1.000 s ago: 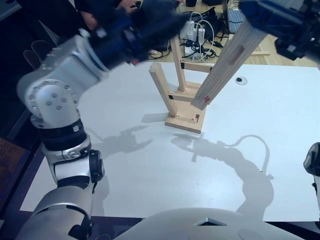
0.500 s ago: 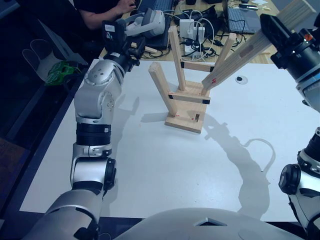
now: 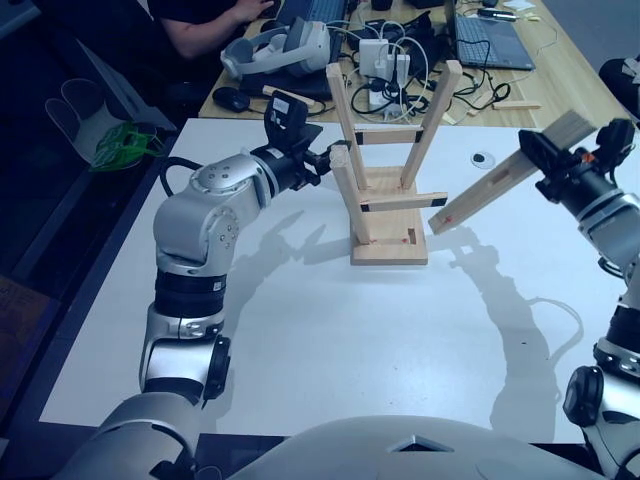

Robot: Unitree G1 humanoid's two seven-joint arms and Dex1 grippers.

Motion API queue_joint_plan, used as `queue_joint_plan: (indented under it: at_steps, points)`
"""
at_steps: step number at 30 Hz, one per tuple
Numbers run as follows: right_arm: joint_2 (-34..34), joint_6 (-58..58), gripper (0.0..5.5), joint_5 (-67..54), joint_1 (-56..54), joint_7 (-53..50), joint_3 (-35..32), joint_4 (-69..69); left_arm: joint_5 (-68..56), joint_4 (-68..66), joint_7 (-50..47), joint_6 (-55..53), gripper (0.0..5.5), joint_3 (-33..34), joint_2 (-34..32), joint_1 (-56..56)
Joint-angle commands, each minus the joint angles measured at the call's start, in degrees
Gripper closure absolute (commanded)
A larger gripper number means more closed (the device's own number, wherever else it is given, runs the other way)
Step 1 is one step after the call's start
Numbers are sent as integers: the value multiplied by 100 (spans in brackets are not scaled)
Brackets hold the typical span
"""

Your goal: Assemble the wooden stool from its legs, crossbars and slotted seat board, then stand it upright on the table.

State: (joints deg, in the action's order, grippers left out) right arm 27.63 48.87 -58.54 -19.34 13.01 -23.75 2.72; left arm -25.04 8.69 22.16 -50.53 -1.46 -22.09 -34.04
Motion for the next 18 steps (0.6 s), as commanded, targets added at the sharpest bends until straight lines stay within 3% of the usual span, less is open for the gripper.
queue_joint_plan:
  at_steps: [1, 12, 18]
  points:
    - [-66, -111, 452, 262, 69, 296, 100, -314, -67, 179, -8, -181, 246, 23, 94, 12]
    - [-377, -317, 452, 406, -496, 393, -8, -674, -234, 592, -67, -570, 246, -29, 367, 159]
    - [-485, -375, 452, 712, -586, 638, 324, -827, -171, 550, -130, -580, 246, 22, 421, 117]
